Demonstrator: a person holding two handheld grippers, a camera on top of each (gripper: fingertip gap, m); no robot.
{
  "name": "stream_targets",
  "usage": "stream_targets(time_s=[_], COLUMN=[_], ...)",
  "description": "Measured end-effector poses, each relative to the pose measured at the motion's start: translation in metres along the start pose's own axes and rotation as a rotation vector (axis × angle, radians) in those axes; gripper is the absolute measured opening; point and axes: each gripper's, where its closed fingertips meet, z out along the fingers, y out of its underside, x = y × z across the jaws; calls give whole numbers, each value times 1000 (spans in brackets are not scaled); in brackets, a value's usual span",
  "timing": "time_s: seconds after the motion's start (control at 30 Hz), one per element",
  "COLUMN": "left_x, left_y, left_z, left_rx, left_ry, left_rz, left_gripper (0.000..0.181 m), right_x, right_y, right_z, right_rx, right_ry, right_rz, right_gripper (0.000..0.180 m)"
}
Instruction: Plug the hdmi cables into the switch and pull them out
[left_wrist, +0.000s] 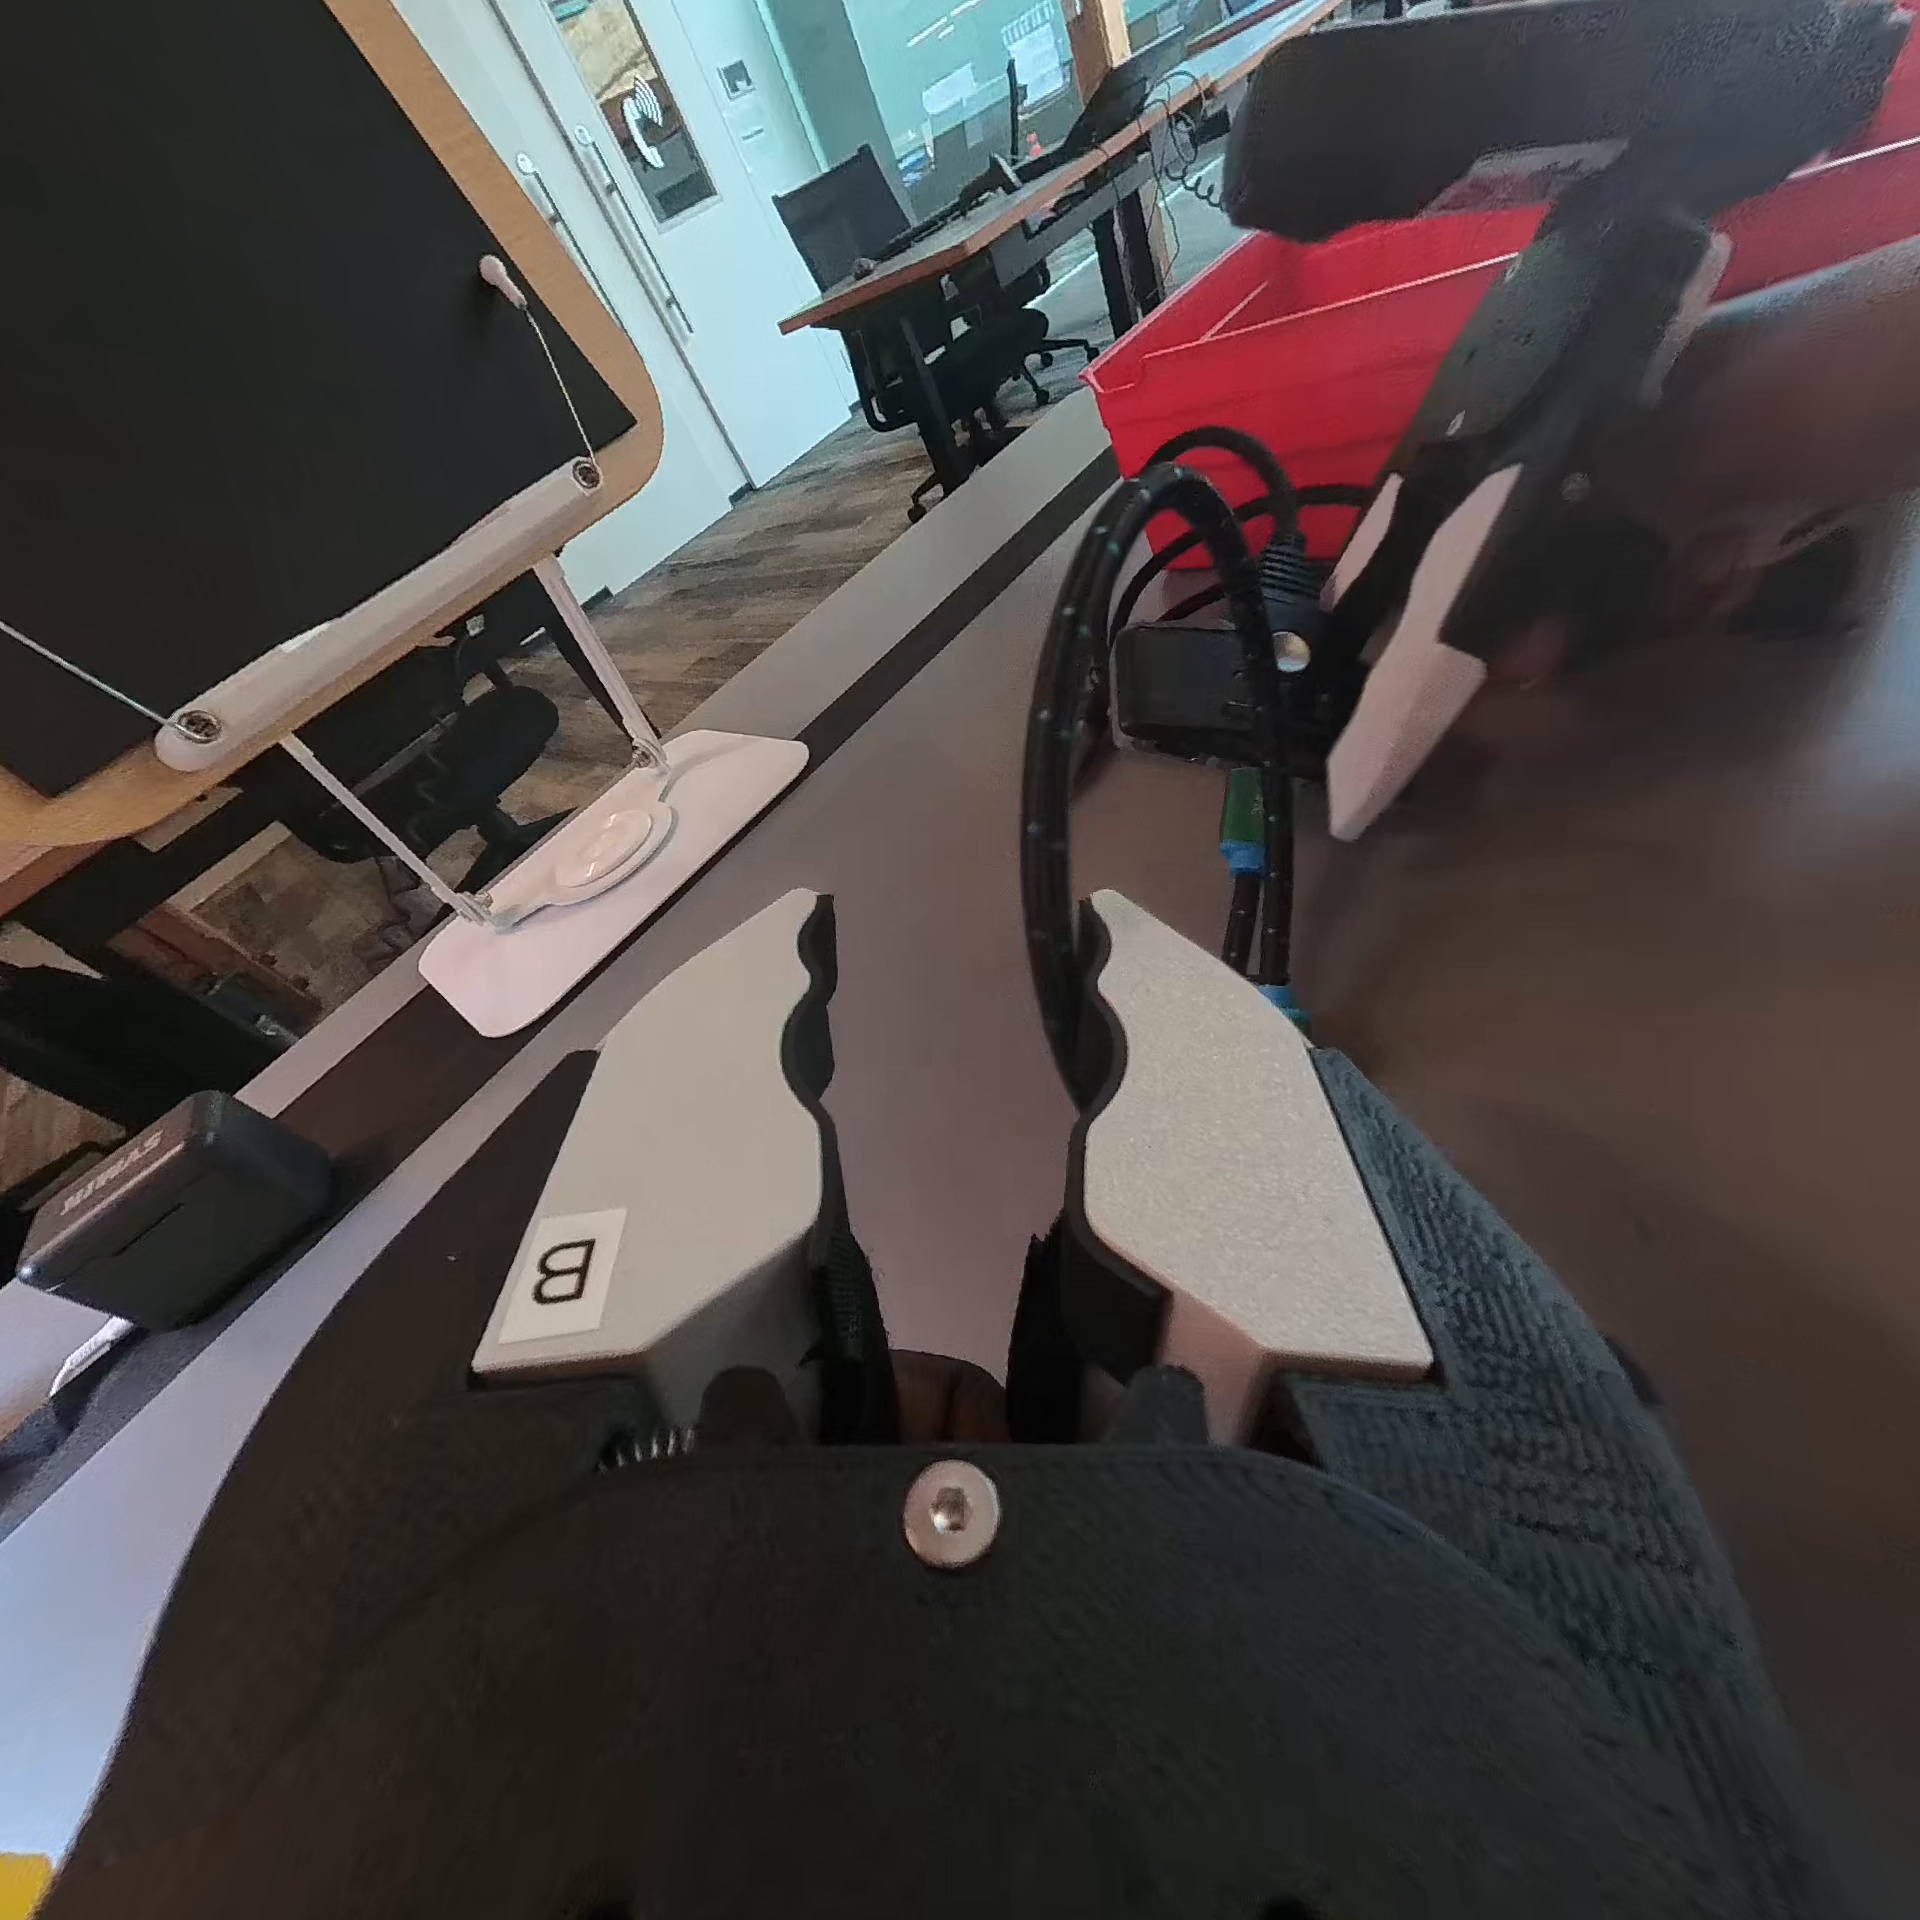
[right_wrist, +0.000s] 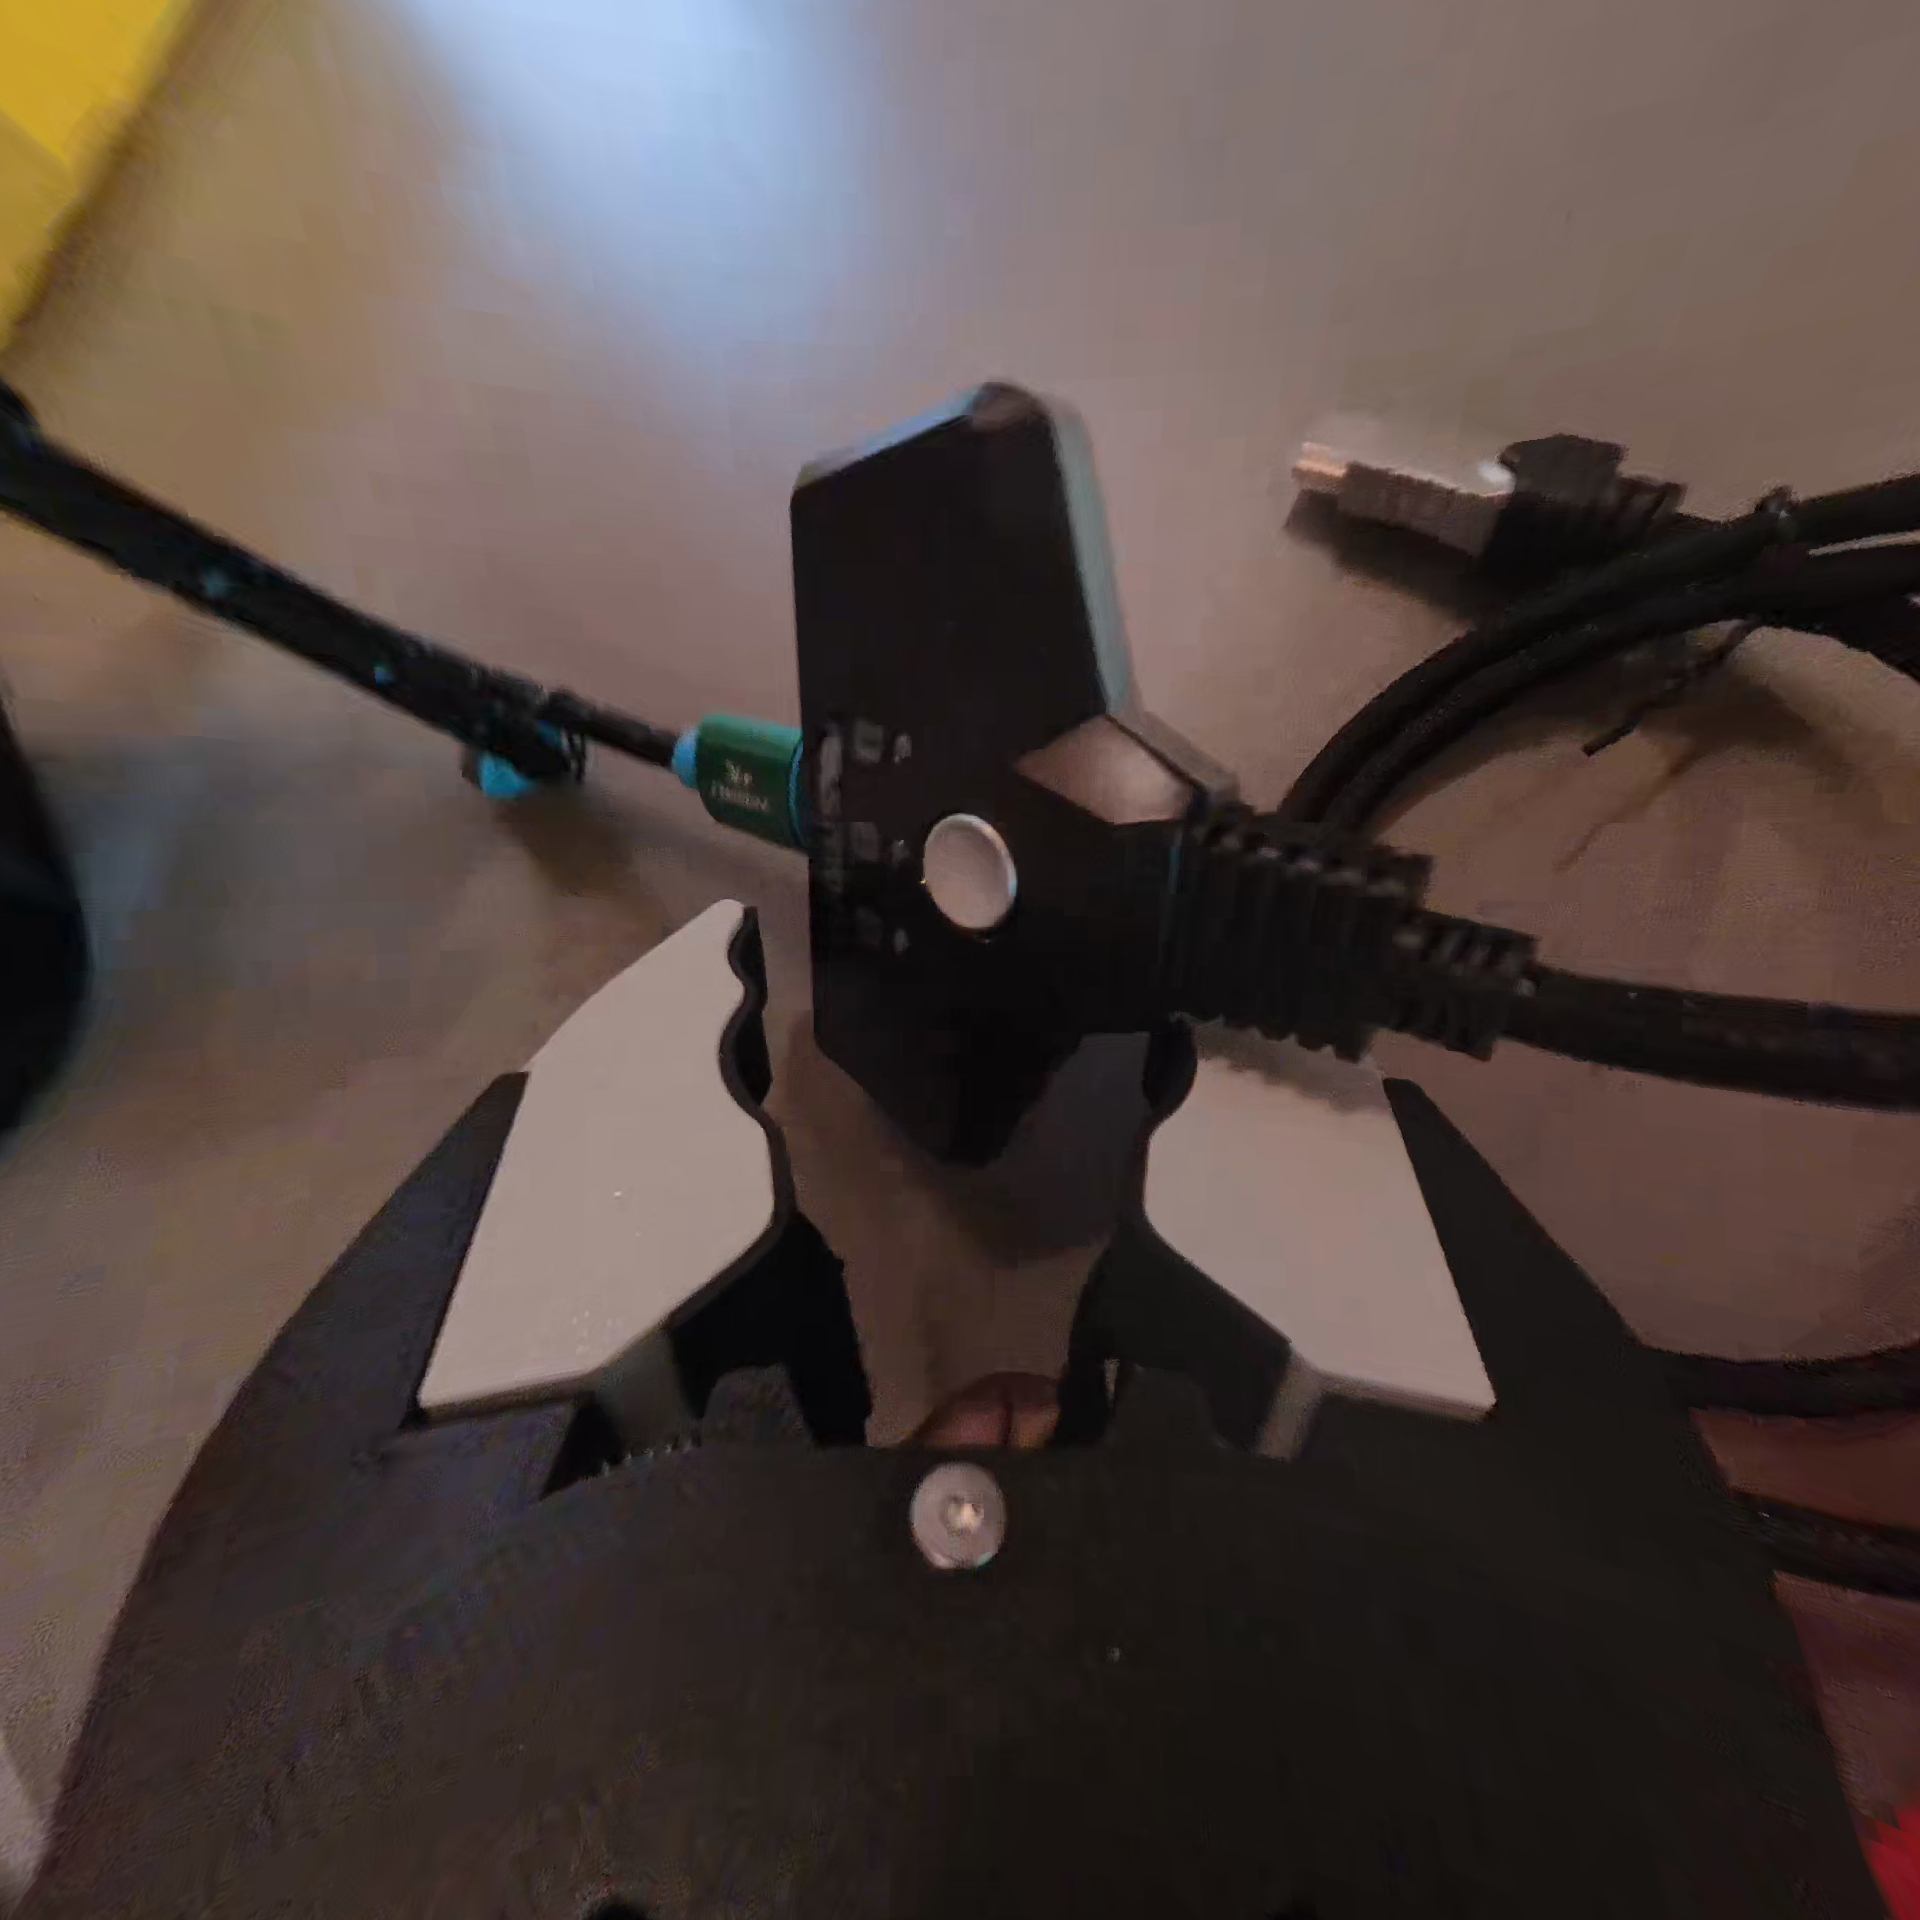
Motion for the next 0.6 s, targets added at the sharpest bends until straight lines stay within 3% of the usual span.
stream_targets(time_s=[0.2, 0.33, 0.5, 0.6], left_x=[0, -1, -3, -1], left_y=[3, 2, 0, -4], left_z=[2, 1, 0, -4], left_rx=[-13, -9, 0, 17], left_ry=[-8, -12, -19, 2], left_rz=[16, 10, 13, 35], left_gripper=[43, 44, 43, 44], right_x=[-29, -63, -97, -109], right_y=[38, 60, 29, 12], right_z=[-19, -45, -74, -87], right_rx=[-280, -390, -189, -24], right_ry=[-88, -374, -673, -764], right_rz=[-179, -181, -150, -257], right_gripper=[76, 65, 47, 44])
